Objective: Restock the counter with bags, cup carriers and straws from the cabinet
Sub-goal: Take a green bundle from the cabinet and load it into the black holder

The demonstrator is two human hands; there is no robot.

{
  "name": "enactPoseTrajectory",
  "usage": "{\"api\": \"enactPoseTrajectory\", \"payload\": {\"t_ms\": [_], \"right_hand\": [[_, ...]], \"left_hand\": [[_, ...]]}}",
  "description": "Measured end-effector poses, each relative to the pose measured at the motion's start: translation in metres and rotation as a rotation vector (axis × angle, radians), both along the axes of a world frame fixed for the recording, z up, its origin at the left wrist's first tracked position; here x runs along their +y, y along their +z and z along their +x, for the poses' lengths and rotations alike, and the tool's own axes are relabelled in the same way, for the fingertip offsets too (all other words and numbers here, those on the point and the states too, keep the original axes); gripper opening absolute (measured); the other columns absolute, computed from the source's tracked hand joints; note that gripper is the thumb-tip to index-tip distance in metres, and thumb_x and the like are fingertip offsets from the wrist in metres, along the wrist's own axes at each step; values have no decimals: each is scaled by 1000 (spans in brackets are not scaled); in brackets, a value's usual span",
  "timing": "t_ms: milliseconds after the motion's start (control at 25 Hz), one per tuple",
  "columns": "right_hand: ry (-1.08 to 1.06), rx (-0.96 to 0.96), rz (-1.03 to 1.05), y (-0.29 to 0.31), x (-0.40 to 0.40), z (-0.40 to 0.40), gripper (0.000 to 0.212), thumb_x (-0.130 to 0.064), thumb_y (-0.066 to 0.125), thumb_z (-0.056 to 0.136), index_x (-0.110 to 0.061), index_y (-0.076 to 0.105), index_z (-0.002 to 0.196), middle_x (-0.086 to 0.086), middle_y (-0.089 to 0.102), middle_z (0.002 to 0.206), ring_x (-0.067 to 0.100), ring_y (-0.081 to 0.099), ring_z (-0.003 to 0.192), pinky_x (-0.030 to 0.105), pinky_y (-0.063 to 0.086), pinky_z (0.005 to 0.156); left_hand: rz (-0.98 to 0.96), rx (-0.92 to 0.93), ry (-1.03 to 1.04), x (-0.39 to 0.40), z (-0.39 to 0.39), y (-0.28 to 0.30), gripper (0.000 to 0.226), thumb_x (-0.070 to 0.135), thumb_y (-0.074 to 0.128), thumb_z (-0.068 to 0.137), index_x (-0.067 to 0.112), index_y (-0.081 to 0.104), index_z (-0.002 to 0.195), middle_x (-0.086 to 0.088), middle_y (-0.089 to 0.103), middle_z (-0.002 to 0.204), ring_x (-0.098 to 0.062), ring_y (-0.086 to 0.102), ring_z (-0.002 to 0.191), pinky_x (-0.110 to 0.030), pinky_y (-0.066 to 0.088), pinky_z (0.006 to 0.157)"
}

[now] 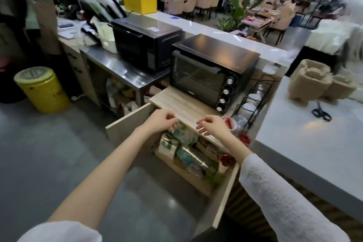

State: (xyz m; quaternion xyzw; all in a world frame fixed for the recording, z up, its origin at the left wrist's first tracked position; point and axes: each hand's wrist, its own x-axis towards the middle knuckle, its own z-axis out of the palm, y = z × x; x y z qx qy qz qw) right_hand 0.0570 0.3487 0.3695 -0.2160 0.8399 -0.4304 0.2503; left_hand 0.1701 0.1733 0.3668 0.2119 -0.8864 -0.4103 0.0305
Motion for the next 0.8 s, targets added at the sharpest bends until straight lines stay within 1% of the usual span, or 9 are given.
{"api": "enactPoseTrajectory", "payload": {"t_ms": [40,80,160,240,320,400,480,640,800], "right_hand": [[-6,0,-13,-5,-14,10,23,-1,44,91,-5,66,94,14,72,90,11,64,64,12,48,49],[-14,-5,-30,-11,-31,23,24,-2,44,91,-5,67,94,14,72,89,12,65,65,12,49,50],[-17,-14,-43,-23,-53,46,23,-3,45,92,-4,68,97,14,73,90,16,68,72,15,55,58],[5,-29,-21,-34,-74,67,22,-5,47,93,-7,68,96,13,73,91,20,69,77,26,57,68],[18,-48,2,-45,-91,77,21,-5,48,92,-8,68,93,12,74,90,25,71,81,37,59,76],[18,-74,20,-55,-105,76,21,-6,48,90,-8,69,93,11,74,87,30,72,85,44,59,80],[6,-88,50,-60,-113,68,21,-7,49,91,-7,69,96,10,74,88,28,72,85,41,59,80],[62,-133,165,-78,-123,48,20,-16,50,95,-8,67,102,5,73,91,13,67,72,23,55,62],[77,-220,270,-111,-137,16,23,-21,52,96,-8,67,108,8,73,100,12,64,72,19,51,57]], "left_hand": [[-11,-9,7,-14,10,-5,17,22,57,91,11,70,92,2,74,80,-10,68,63,-15,49,61],[-26,-21,15,-31,22,-11,16,25,58,90,15,70,92,2,74,84,-10,69,67,-16,49,64],[-36,-42,15,-55,38,-23,14,30,60,87,23,71,91,4,73,87,-9,69,75,-23,52,75],[-30,-66,22,-75,53,-33,12,32,61,85,26,71,89,5,73,86,-10,68,79,-30,54,82],[-24,-86,26,-90,62,-43,10,31,61,85,27,70,88,5,73,83,-10,68,80,-31,54,84],[-8,-101,29,-103,64,-53,10,30,62,85,26,70,89,4,73,84,-11,69,78,-31,55,83],[9,-117,21,-111,60,-62,12,29,62,86,23,71,92,1,74,88,-11,70,76,-30,56,82],[-20,-179,-15,-129,35,-84,10,28,62,86,23,70,91,1,75,89,-11,70,75,-28,54,83],[-34,-244,-52,-147,-5,-104,15,29,62,87,20,71,97,1,74,92,-12,70,78,-28,53,82]]}}
